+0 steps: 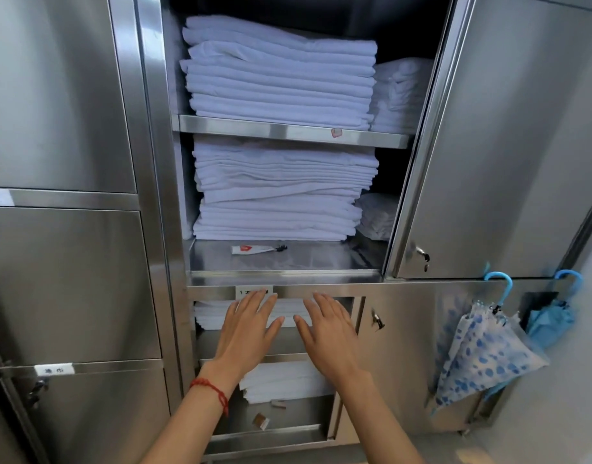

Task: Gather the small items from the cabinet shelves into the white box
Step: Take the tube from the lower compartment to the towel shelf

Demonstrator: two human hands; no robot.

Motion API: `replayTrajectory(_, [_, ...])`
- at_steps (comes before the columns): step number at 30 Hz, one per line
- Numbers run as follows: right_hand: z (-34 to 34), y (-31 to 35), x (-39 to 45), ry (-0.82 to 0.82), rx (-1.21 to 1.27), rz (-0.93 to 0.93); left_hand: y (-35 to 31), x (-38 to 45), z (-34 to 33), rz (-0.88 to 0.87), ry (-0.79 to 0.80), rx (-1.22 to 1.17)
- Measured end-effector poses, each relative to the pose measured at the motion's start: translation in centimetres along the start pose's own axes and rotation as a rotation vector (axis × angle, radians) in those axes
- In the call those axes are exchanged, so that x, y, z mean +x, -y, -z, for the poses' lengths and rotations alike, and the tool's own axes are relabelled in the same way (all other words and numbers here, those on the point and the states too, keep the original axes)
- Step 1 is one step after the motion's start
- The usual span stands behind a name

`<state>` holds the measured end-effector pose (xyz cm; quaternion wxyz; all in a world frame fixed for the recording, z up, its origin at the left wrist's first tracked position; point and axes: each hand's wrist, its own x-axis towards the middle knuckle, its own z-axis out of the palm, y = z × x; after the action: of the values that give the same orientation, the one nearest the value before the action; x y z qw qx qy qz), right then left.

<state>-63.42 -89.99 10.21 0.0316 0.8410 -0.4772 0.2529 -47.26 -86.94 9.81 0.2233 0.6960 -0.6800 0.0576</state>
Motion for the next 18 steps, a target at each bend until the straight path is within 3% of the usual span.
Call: replayTrajectory(18, [-7.2,-9.8,16.3,0.046,0.071,0.083,1.6,16.9,-8.0,0.086,0.006,0.048])
